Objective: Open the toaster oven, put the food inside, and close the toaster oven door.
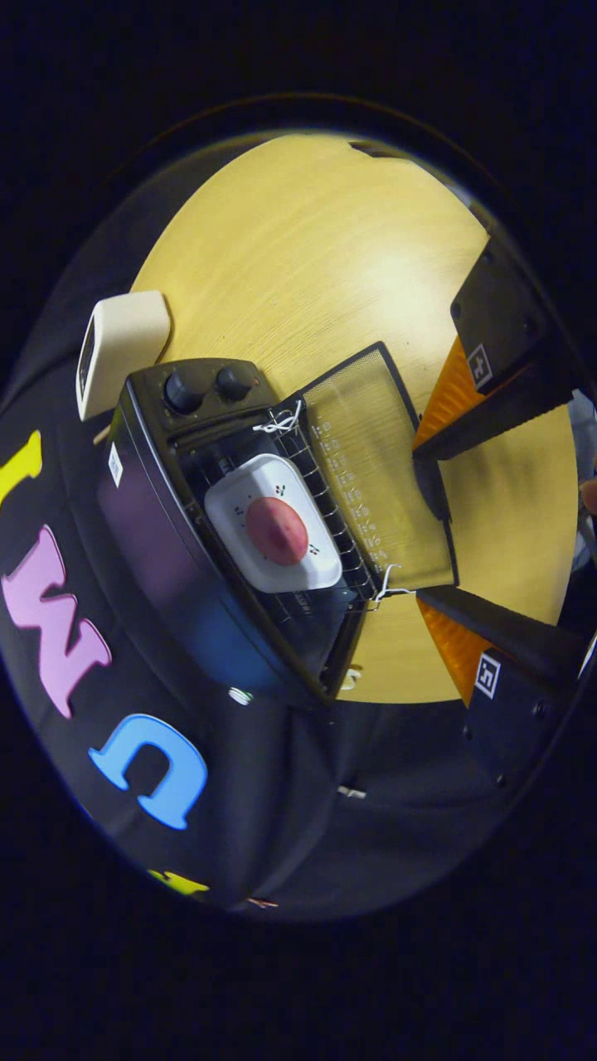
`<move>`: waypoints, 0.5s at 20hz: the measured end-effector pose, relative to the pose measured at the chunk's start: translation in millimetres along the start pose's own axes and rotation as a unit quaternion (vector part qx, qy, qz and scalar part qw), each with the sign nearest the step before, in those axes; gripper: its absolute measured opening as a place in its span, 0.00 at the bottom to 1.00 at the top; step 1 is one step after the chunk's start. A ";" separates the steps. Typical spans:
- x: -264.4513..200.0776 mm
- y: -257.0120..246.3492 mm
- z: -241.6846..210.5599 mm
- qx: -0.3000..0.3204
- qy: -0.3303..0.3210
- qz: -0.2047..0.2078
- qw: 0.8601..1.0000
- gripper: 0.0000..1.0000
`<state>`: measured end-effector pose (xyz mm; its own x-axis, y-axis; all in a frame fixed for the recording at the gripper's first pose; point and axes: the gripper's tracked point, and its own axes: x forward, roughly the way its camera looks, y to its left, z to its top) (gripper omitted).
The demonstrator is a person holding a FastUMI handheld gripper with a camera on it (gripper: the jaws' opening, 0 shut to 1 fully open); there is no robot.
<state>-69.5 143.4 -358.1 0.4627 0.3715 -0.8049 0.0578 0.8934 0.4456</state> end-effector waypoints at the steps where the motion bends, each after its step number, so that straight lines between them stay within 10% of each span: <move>1: 4.1 -4.8 -11.7 -0.032 0.012 -0.011 0.999 0.99; 10: 54.5 -37.4 -78.7 -0.161 0.080 -0.072 0.981 0.99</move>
<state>-116.0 150.1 -449.5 0.3243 0.2483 -0.9128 -0.1818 0.9633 0.1974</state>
